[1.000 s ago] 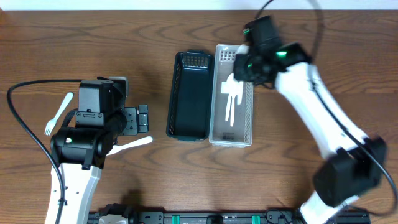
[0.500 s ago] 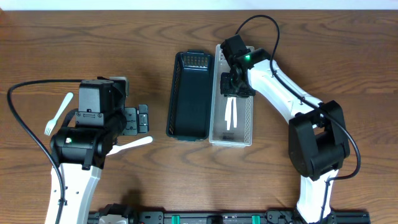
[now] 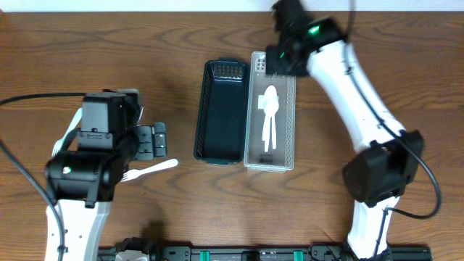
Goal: Pack container
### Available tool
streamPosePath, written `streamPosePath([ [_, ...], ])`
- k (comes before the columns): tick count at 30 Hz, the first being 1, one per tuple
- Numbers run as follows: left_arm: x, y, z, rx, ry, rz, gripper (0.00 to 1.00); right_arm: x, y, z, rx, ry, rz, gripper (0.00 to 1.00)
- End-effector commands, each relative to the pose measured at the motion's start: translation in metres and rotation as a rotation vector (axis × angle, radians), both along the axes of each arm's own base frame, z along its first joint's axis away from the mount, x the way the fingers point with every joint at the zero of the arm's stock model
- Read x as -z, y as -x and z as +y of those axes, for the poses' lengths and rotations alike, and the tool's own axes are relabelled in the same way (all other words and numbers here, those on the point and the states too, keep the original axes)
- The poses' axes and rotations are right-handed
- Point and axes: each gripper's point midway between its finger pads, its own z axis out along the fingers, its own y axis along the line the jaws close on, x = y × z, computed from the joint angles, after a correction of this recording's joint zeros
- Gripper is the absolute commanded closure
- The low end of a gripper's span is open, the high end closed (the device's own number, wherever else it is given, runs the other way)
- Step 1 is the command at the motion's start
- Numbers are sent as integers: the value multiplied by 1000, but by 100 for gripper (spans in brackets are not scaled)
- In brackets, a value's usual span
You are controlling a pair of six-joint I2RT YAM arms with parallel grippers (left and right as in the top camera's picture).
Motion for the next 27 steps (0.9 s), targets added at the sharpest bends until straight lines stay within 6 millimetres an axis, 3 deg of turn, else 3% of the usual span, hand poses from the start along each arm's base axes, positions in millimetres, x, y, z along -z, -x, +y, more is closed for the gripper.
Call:
streamPosePath([
  [1,-17,2,38,-255,-75,6,2,-65,-14,-62,100,-6,-125,39],
  [4,-5,9,52,-357,-40,108,2,-78,-6,-117,209,8,-97,30],
  [7,10,5,57,-391,20,177,2,-72,6,-165,285,23,-32,22],
  [10,18,0,69,-436,15,202,2,-62,16,-204,336,43,18,21],
  [14,16,-18,92,-568,59,125,2,-55,26,-236,398,49,58,21],
  [20,27,-29,156,-1032,228,12,2,-53,31,-244,396,58,70,21],
  [22,34,-29,168,-1094,264,14,2,-53,31,-242,387,60,71,21],
  [24,40,-28,178,-1066,239,41,2,-53,31,-239,381,60,76,21],
  [27,41,-44,196,-826,94,44,2,-53,31,-235,372,59,75,21],
])
